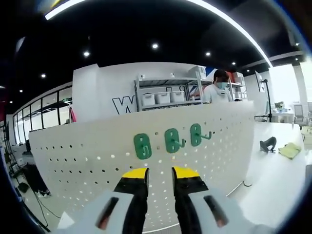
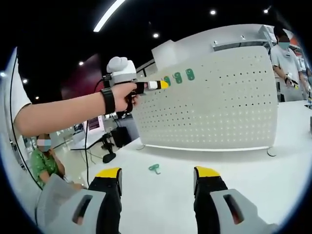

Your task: Insert the hook assembly into the mounting plate slot until the hook locks in place.

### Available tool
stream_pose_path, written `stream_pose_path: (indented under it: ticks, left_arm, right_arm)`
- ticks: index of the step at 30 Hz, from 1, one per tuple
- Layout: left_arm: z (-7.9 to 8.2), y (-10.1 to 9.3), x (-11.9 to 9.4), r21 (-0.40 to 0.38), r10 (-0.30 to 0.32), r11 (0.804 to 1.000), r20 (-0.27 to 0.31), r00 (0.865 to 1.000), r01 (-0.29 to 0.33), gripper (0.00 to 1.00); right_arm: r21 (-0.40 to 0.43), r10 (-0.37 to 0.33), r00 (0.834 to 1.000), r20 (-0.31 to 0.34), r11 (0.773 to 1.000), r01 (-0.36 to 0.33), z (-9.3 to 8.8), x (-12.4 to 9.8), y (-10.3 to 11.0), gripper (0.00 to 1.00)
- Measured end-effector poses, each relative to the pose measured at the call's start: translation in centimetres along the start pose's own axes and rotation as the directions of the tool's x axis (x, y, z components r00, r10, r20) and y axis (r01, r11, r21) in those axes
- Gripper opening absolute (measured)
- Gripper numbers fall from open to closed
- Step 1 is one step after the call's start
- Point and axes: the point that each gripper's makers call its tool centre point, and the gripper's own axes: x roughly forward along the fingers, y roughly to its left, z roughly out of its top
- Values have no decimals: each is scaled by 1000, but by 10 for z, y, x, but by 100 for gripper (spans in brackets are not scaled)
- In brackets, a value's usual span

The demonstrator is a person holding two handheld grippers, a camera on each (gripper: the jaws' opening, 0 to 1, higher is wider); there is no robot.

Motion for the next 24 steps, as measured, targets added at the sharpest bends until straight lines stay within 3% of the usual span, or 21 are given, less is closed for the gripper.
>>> stream_pose_path:
  ticks: [24]
  left_arm:
    - [-70, -16, -30, 8, -88, 996, -139, 986, 90, 20]
  right_arm:
    - [27, -6, 1000, -4, 1000, 7, -9, -1, 1, 60]
